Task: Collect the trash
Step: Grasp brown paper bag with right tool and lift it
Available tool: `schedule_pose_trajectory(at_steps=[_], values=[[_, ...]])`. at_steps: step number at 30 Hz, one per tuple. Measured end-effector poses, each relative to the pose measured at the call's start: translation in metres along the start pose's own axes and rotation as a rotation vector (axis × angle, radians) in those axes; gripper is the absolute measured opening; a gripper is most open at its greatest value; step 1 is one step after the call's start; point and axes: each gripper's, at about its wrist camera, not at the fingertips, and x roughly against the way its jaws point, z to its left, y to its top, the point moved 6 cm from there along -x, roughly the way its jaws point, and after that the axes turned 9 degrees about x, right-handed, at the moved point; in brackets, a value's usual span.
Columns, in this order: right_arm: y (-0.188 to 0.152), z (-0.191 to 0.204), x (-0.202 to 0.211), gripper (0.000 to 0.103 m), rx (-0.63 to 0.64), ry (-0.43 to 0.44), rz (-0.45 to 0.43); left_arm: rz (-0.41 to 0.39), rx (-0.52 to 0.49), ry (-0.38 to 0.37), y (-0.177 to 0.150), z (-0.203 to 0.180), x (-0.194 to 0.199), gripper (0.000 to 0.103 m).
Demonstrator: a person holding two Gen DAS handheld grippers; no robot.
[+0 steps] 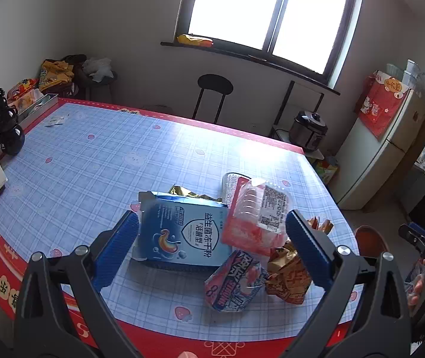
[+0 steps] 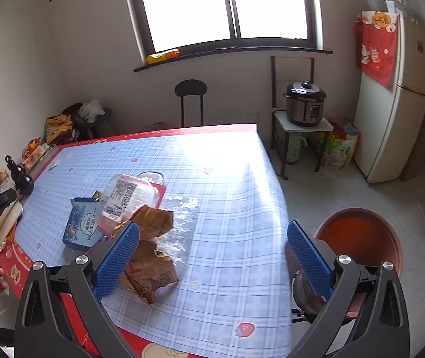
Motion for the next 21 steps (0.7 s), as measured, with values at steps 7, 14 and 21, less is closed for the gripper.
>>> schedule_pose_trajectory(at_steps=[7,14,21], values=[[0.003,0.077,-0.045,0.098,0.128,0.077,0.076,0.027,0.020,0.018,-0.005,0.041,-0.009,0.097],[-0.004,0.122,-0.096,0.098,0.153,0.093,0.192,0.059,0.098,-0.001,-0.007,0.077,-0.026,0.097],[-0.034,0.156,-0.123,0.098,0.306,-0.011,0.332,0.122,0.135,-0.070,-0.013,0.093,-0.046,0.097]])
